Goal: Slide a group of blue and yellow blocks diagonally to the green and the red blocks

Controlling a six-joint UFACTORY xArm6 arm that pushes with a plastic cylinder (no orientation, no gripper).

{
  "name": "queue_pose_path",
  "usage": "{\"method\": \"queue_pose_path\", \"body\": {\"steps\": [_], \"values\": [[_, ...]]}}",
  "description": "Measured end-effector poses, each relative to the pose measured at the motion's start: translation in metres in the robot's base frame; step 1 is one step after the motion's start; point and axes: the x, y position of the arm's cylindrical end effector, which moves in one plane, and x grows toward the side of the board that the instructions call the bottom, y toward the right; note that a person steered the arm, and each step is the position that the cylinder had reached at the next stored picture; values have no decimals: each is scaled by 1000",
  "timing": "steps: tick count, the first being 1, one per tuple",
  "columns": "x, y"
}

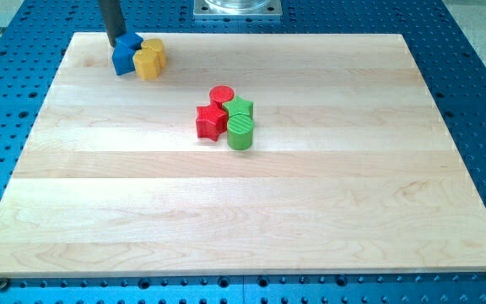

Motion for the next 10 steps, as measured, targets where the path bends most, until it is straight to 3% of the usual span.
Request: {"method": "queue_pose_path", "body": {"steps": [1, 4, 6, 10], "values": [[13, 11], [-20, -2], [15, -12], [28, -11]]}}
